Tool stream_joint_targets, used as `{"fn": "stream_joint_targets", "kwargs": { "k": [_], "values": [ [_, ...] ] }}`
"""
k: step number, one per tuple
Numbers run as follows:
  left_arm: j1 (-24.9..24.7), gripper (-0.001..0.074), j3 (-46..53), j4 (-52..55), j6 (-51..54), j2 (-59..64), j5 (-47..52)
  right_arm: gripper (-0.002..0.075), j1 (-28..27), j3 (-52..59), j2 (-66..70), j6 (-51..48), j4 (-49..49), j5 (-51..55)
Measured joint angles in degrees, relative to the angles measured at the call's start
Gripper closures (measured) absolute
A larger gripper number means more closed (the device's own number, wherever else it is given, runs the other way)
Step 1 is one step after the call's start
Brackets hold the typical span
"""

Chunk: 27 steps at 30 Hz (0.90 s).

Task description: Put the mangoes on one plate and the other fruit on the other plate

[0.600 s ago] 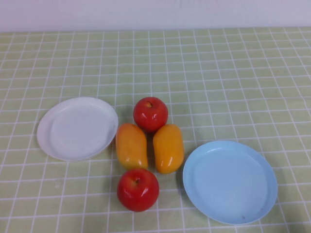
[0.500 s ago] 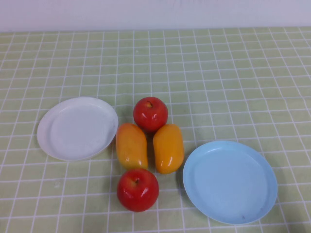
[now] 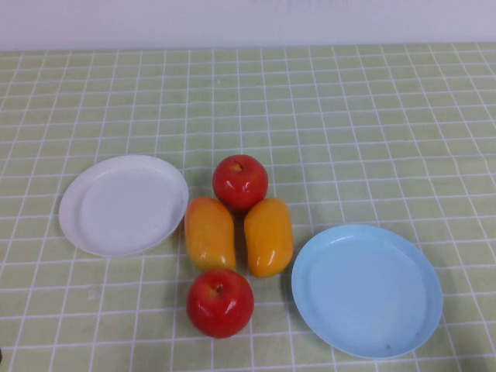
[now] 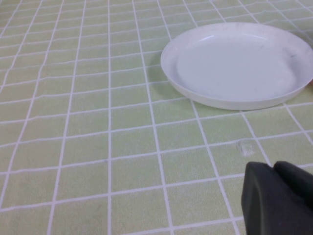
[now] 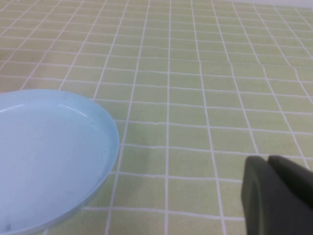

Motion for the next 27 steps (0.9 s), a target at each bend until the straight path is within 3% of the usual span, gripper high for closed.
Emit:
{"fn": "stream_joint_targets", "kwargs": {
  "k": [19, 27],
  "values": [
    [0.0, 0.0733, 0.0, -0.8, -1.1, 0.0, -0.4, 0.0741, 0.0, 0.0, 0.0, -0.1, 0.0, 0.0],
    [0.0, 0.0733, 0.0, -16.7, -10.9, 0.0, -9.2, 0.0741, 0.0, 0.0, 0.0, -0.1, 0.0, 0.0]
  ]
}}
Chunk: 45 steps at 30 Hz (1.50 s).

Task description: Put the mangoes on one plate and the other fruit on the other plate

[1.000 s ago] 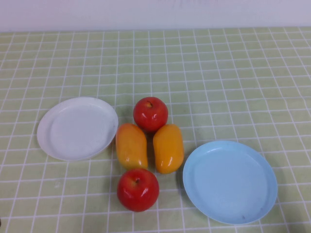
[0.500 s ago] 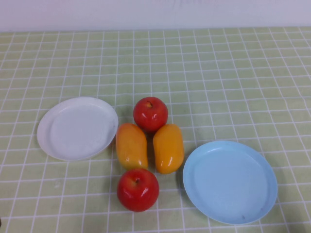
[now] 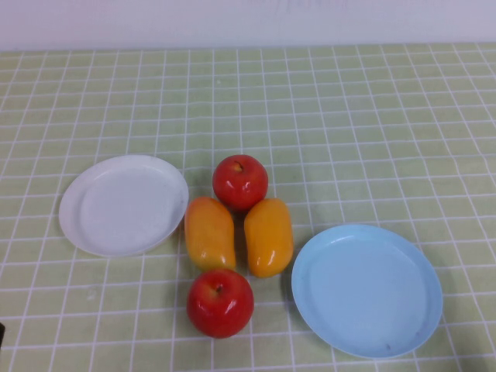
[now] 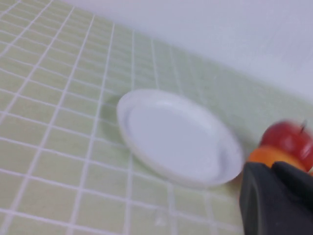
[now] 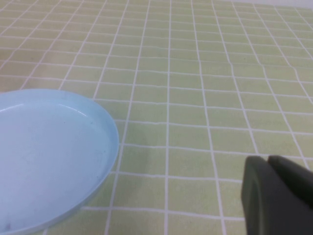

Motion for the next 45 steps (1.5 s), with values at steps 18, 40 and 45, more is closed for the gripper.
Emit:
{"fn": "stream_joint_targets", "kwargs": {
  "k": [18, 40, 45],
  "values": [
    [0.0, 0.0734, -14.6, -9.8, -2.0, 11.0, 10.8, 0.0741, 0.0, 0.0, 0.0, 0.0, 0.0, 0.0],
    [-18.2, 0.0734, -55.4, 0.6, 15.9, 69.8, 38.3, 0.0741, 0.0, 0.0, 0.0, 0.0, 0.0, 0.0],
    [-29.1, 0.0735, -62.5, 8.3, 9.5, 78.1, 42.3, 0.0741, 0.0, 0.0, 0.0, 0.0, 0.0, 0.0]
  ]
}}
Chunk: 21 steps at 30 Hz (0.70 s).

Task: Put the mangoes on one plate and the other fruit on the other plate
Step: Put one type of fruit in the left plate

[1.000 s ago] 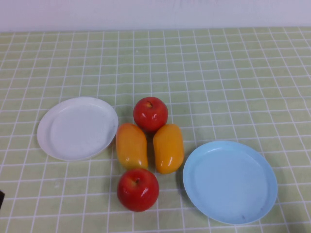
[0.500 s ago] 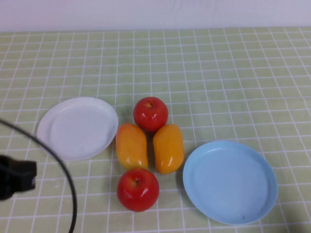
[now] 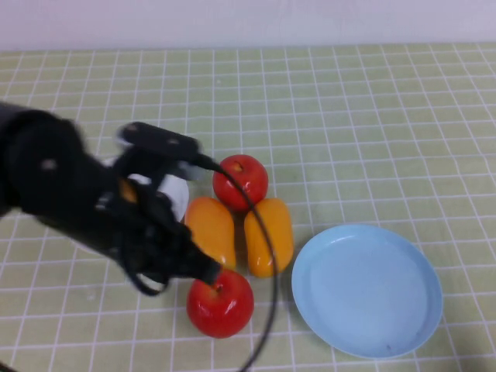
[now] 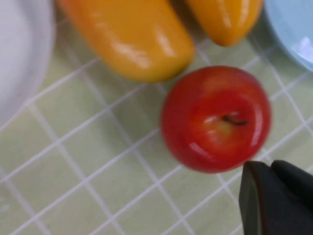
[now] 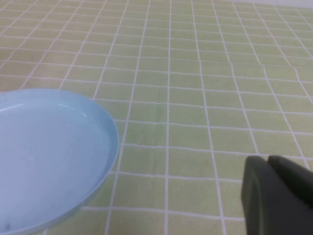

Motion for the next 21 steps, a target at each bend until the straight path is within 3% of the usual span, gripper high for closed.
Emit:
{"fn": "stream_joint_targets", "kwargs": {
  "k": [5, 8, 11, 12, 16, 19, 21],
  "values": [
    [-7.7, 0.0733, -4.5, 2.6, -2.3, 4.4, 2.0, 0.0741, 0.0, 0.0, 0.0, 0.0, 0.0, 0.0],
    [-10.0, 0.0684, -6.2, 3.6, -1.3, 5.6, 4.2, 0.0741, 0.0, 0.0, 0.0, 0.0, 0.0, 0.0],
    [-10.5, 0.0513, -6.9, 4.0, -0.5, 6.7, 6.8, 0.0741, 0.0, 0.0, 0.0, 0.0, 0.0, 0.0],
    [-10.5, 0.0414, -7.0, 4.7, -0.4, 7.2, 7.2, 0.0741, 0.0, 0.0, 0.0, 0.0, 0.0, 0.0],
    [-10.5, 0.0142, -7.0, 7.2, -0.4, 8.6, 6.0, 0.0741, 0.0, 0.0, 0.0, 0.0, 0.0, 0.0],
    [-10.5, 0.0072, -7.2, 8.4, -1.1, 9.7, 3.9, 0.0741, 0.0, 0.0, 0.0, 0.0, 0.0, 0.0],
    [-10.5, 0.0067, -7.2, 8.5, -1.2, 10.5, 2.3, 0.0741, 0.0, 0.0, 0.0, 0.0, 0.0, 0.0]
  ]
}}
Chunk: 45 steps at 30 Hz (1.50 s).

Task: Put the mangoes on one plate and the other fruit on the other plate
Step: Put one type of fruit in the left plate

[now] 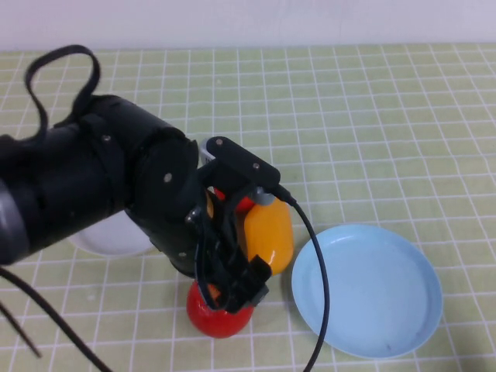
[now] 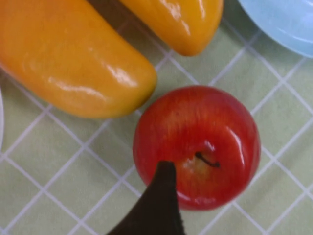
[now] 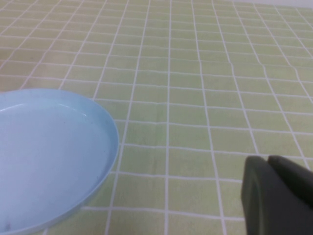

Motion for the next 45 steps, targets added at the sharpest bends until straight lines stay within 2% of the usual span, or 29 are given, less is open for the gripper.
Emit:
{"fn": "stream_joint_targets", "kwargs": {
  "k": [14, 34, 36, 40, 45],
  "values": [
    [-0.1, 0.0066, 0.0, 5.0, -2.2, 6.5, -0.8, 0.0741, 0.0, 0.0, 0.0, 0.0, 0.0, 0.0],
    [-0.2, 0.0066, -0.5, 3.9, -5.5, 10.6, -2.1, 0.0741, 0.0, 0.0, 0.0, 0.0, 0.3, 0.0],
    [-0.2, 0.0079, -0.6, 3.9, -5.9, 10.6, -2.1, 0.0741, 0.0, 0.0, 0.0, 0.0, 0.3, 0.0],
    [-0.2, 0.0166, -0.6, 3.9, -6.0, 10.6, -2.1, 0.0741, 0.0, 0.0, 0.0, 0.0, 0.3, 0.0],
    [-0.2, 0.0165, -0.6, 3.9, -6.1, 10.6, -2.1, 0.0741, 0.0, 0.0, 0.0, 0.0, 0.3, 0.0]
  ]
}}
